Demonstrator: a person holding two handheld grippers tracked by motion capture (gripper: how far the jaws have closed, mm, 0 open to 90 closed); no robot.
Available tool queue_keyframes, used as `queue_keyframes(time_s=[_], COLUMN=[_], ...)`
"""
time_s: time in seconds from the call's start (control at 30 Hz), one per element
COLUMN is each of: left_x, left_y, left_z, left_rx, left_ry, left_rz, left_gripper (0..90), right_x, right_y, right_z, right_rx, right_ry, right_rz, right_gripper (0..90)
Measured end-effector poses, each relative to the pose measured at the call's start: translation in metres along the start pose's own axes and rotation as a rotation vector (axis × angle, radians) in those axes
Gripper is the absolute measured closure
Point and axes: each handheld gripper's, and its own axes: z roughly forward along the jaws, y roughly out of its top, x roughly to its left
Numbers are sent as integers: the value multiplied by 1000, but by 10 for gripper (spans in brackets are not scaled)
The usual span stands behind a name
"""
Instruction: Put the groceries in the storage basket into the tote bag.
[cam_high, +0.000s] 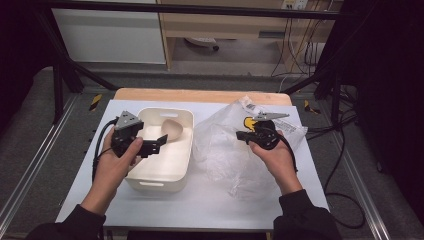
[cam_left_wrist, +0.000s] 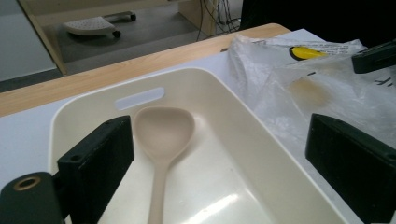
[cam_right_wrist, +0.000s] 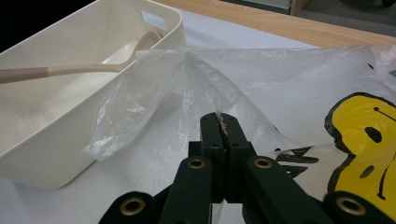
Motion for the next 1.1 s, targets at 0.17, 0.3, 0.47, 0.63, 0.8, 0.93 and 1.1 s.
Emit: queue_keyframes(time_s=[0.17, 0.3, 0.47, 0.63, 0.8, 0.93, 1.1], left_x=[13, 21, 31, 36, 40, 42, 40], left_y=[-6, -11, -20, -27, -35, -40, -44], left_z=[-5, -10, -14, -17, -20, -20, -21], left_rx=[38, 22, 21, 25, 35, 50, 62], left_ry=[-2, 6, 14, 19, 12, 18, 21], left_rz=[-21, -34, -54, -69, -81, -77, -68], left_gripper=[75, 75, 76, 89, 127, 115, 115], right_x=[3, 5, 7, 9, 9, 9, 10], right_y=[0, -1, -2, -3, -4, -4, -5], right_z=[2, 4, 6, 7, 7, 6, 6], right_rx=[3, 12, 14, 18, 19, 18, 20], right_ry=[0, 5, 4, 9, 12, 19, 20], right_rz=[-14, -18, -19, -20, -20, -21, -25], right_gripper=[900, 900, 900, 900, 900, 900, 900])
